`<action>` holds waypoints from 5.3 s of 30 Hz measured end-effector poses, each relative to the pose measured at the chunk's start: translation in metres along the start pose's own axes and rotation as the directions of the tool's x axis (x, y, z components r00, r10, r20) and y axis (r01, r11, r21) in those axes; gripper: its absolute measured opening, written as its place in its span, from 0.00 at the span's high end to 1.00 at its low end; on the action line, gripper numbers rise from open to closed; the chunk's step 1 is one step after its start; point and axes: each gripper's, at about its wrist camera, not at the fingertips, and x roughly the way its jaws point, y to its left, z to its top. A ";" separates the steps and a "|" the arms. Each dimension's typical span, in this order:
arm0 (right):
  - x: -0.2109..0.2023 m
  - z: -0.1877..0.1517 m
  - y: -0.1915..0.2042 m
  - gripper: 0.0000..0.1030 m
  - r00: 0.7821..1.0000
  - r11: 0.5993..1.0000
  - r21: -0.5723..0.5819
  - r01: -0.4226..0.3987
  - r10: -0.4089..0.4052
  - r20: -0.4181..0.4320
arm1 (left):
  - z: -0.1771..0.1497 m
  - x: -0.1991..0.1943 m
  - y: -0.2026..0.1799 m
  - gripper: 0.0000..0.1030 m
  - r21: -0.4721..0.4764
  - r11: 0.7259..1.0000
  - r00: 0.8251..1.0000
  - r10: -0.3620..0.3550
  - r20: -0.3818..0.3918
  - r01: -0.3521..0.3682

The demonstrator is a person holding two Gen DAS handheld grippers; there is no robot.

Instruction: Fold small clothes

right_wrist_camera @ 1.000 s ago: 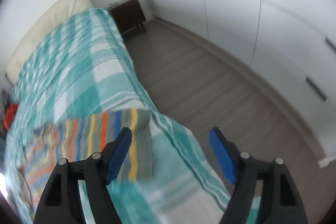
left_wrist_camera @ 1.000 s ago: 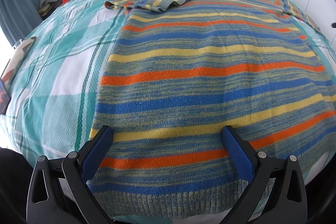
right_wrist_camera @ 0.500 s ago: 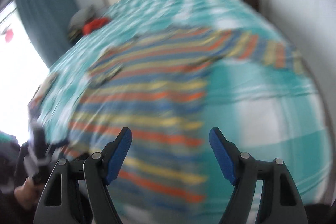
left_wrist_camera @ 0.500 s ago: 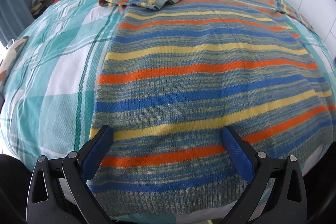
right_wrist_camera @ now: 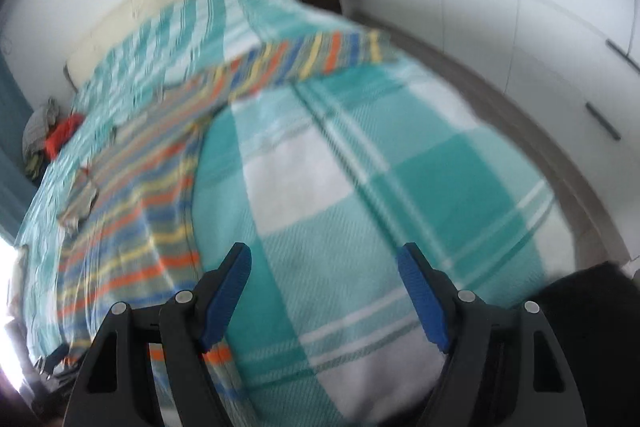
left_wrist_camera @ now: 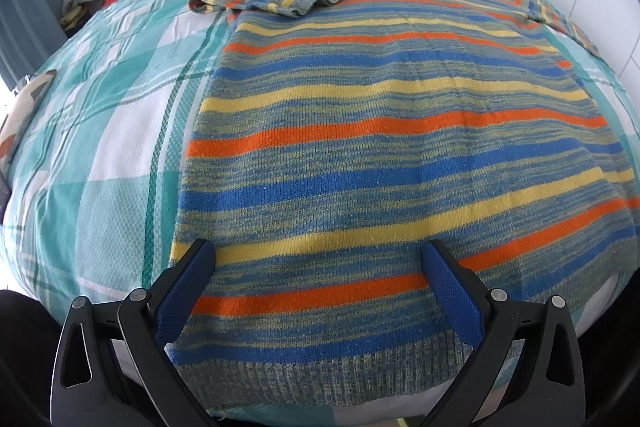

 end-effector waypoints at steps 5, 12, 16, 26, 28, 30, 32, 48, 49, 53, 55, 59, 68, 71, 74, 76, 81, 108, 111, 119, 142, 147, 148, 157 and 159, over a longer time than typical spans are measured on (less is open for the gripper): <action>-0.009 0.000 0.034 0.27 0.997 0.989 -0.151 -0.001 0.014 0.081 | 0.000 -0.001 0.000 0.00 0.005 1.000 1.000 -0.011 0.004 0.010; -0.017 -0.014 0.092 0.26 0.987 0.922 -0.384 -0.051 0.105 0.120 | -0.001 -0.001 0.000 0.00 0.008 1.000 1.000 -0.007 0.005 0.007; -0.013 -0.023 0.107 0.26 0.988 0.895 -0.442 -0.059 0.116 0.104 | -0.001 -0.001 0.000 0.00 0.008 1.000 1.000 -0.007 0.006 0.007; -0.013 -0.025 0.108 0.26 0.987 0.895 -0.442 -0.063 0.123 0.108 | 0.000 -0.001 0.000 0.00 0.008 1.000 1.000 -0.005 0.006 0.005; -0.013 -0.026 0.108 0.26 0.986 0.893 -0.445 -0.063 0.126 0.113 | 0.000 -0.001 0.000 0.00 0.007 1.000 1.000 -0.005 0.006 0.005; -0.013 -0.026 0.108 0.26 0.985 0.891 -0.449 -0.062 0.127 0.116 | 0.000 -0.001 0.000 0.00 0.007 1.000 1.000 -0.005 0.006 0.005; -0.012 -0.026 0.109 0.26 0.985 0.889 -0.453 -0.064 0.129 0.114 | 0.000 -0.001 0.000 0.00 0.007 1.000 1.000 -0.004 0.006 0.004; -0.011 -0.031 0.115 0.26 0.986 0.874 -0.480 -0.074 0.137 0.099 | -0.001 -0.001 0.000 0.00 0.015 1.000 1.000 0.001 0.015 -0.001; -0.011 -0.031 0.116 0.26 0.986 0.873 -0.481 -0.075 0.138 0.098 | -0.001 -0.001 0.000 0.00 0.016 1.000 1.000 -0.001 0.015 0.001; -0.012 -0.032 0.118 0.26 0.985 0.867 -0.494 -0.072 0.140 0.102 | 0.001 -0.003 0.002 0.00 0.032 0.999 1.000 -0.025 -0.019 0.026; -0.012 -0.032 0.119 0.26 0.985 0.866 -0.495 -0.072 0.141 0.103 | 0.006 -0.010 0.008 0.01 0.017 0.998 0.997 -0.064 -0.053 0.065; -0.016 -0.031 0.118 0.26 0.983 0.868 -0.491 -0.073 0.147 0.113 | 0.029 -0.037 0.034 0.01 -0.075 0.983 0.985 -0.170 0.003 0.170; -0.009 -0.027 0.118 0.26 0.979 0.868 -0.478 -0.131 0.190 0.078 | 0.170 0.004 0.029 0.06 0.242 0.968 0.997 -0.071 0.033 0.061; -0.011 -0.027 0.118 0.26 0.978 0.870 -0.473 -0.140 0.197 0.073 | 0.191 0.050 0.010 0.19 0.368 0.930 1.000 -0.011 -0.029 0.020; -0.010 -0.028 0.117 0.26 0.979 0.871 -0.469 -0.143 0.194 0.063 | 0.200 0.093 0.003 0.50 0.397 0.918 0.997 0.032 -0.075 0.001; -0.009 -0.029 0.117 0.26 0.980 0.871 -0.471 -0.142 0.190 0.056 | 0.208 0.096 0.023 0.94 0.279 0.960 0.995 -0.007 -0.103 0.036; -0.010 -0.029 0.115 0.26 0.979 0.874 -0.462 -0.150 0.196 0.054 | 0.218 0.046 0.166 0.95 -0.244 0.962 0.992 -0.109 0.060 0.120; 0.000 -0.044 0.132 0.26 0.983 0.833 -0.533 -0.148 0.184 0.015 | 0.106 0.067 0.354 0.85 -0.729 0.684 0.998 -0.004 -0.059 -0.041; -0.003 -0.042 0.130 0.26 0.982 0.839 -0.526 -0.141 0.185 0.031 | 0.095 0.048 0.354 0.44 -0.706 0.700 0.994 0.076 -0.077 -0.108; -0.002 -0.030 0.121 0.26 0.985 0.869 -0.482 -0.114 0.162 0.058 | 0.060 -0.007 0.300 0.22 -0.601 0.799 0.999 0.020 0.044 0.011; 0.012 -0.019 0.093 0.25 0.995 0.932 -0.354 -0.070 0.091 0.042 | 0.032 0.027 0.183 0.02 -0.354 0.935 0.999 -0.034 0.007 0.034; 0.013 -0.018 0.089 0.25 0.996 0.939 -0.337 -0.073 0.089 0.032 | 0.032 0.029 0.178 0.01 -0.337 0.941 1.000 -0.021 -0.001 0.019; 0.013 -0.018 0.089 0.25 0.996 0.940 -0.334 -0.073 0.088 0.031 | 0.031 0.029 0.177 0.01 -0.330 0.944 1.000 -0.015 -0.003 0.013; 0.015 -0.019 0.089 0.25 0.996 0.937 -0.342 -0.073 0.087 0.025 | 0.031 0.030 0.175 0.01 -0.311 0.950 1.000 -0.001 -0.007 -0.002; 0.015 -0.020 0.090 0.25 0.996 0.936 -0.345 -0.072 0.086 0.026 | 0.031 0.030 0.174 0.01 -0.310 0.951 1.000 0.000 -0.008 -0.003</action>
